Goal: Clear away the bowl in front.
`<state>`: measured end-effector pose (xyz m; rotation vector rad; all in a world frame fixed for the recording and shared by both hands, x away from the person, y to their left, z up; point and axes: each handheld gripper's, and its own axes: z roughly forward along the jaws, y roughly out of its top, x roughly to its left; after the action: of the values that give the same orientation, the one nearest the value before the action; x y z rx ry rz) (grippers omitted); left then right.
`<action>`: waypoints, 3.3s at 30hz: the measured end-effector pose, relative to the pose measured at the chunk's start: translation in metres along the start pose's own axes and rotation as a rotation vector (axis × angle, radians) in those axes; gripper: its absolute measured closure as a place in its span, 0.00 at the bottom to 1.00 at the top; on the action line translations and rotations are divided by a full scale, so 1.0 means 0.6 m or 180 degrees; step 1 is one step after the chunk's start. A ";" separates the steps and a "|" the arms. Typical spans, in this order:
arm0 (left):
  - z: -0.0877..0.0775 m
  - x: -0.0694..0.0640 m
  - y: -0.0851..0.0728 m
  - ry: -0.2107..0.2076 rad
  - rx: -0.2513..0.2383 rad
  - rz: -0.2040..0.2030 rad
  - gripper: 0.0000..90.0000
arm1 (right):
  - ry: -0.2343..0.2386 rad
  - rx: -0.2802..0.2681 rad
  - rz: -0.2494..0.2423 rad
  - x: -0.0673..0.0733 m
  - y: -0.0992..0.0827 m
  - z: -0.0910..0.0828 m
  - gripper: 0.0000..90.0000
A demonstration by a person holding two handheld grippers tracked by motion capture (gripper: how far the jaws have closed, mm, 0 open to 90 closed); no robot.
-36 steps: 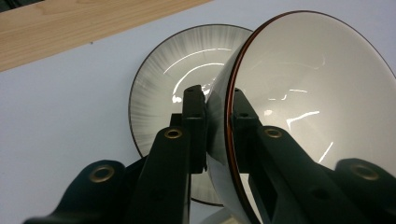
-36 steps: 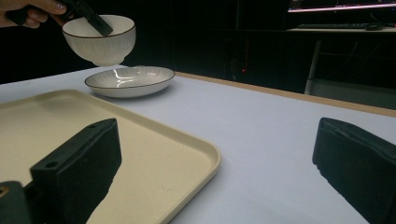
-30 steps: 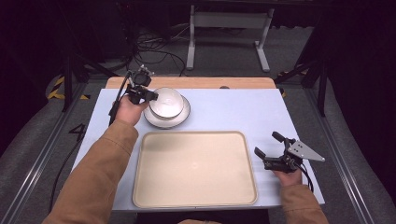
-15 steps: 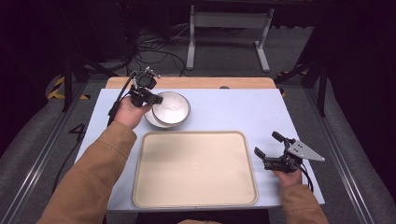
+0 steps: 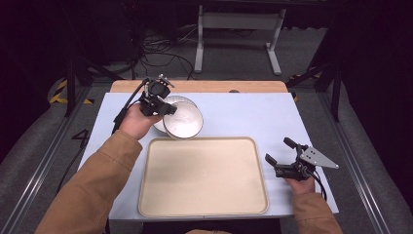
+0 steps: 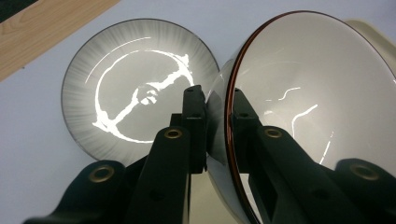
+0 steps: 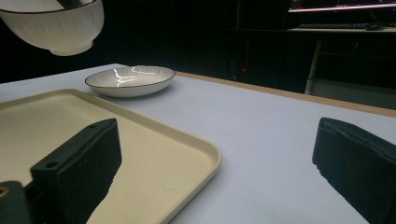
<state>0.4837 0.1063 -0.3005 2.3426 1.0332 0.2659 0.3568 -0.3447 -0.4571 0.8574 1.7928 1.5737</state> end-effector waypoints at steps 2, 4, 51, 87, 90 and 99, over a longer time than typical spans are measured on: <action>-0.001 -0.004 0.000 -0.0012 -0.0001 0.0023 0.91 | -0.0001 0.0000 0.0000 0.000 0.000 0.000 0.02; -0.004 -0.017 0.002 -0.0057 0.0006 0.0105 0.91 | -0.0002 0.0000 0.0000 0.000 0.000 0.000 0.02; 0.004 -0.169 -0.014 -0.0648 0.0286 0.1234 0.91 | 0.0000 0.0001 -0.0003 0.000 0.000 0.000 0.02; 0.091 -0.198 -0.055 -0.0847 0.0762 0.1519 0.90 | 0.0000 0.0006 -0.0012 0.000 0.000 0.000 0.02; 0.096 -0.199 -0.058 -0.0862 0.0802 0.1514 0.90 | 0.0001 0.0005 -0.0013 0.000 0.000 0.000 0.02; 0.109 -0.201 -0.063 -0.0840 0.0830 0.1511 0.90 | -0.0001 0.0006 -0.0015 0.000 0.000 0.000 0.02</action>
<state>0.4031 0.0121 -0.3708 2.7471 0.3954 -0.0081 0.3567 -0.3444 -0.4571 0.8537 1.7951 1.5692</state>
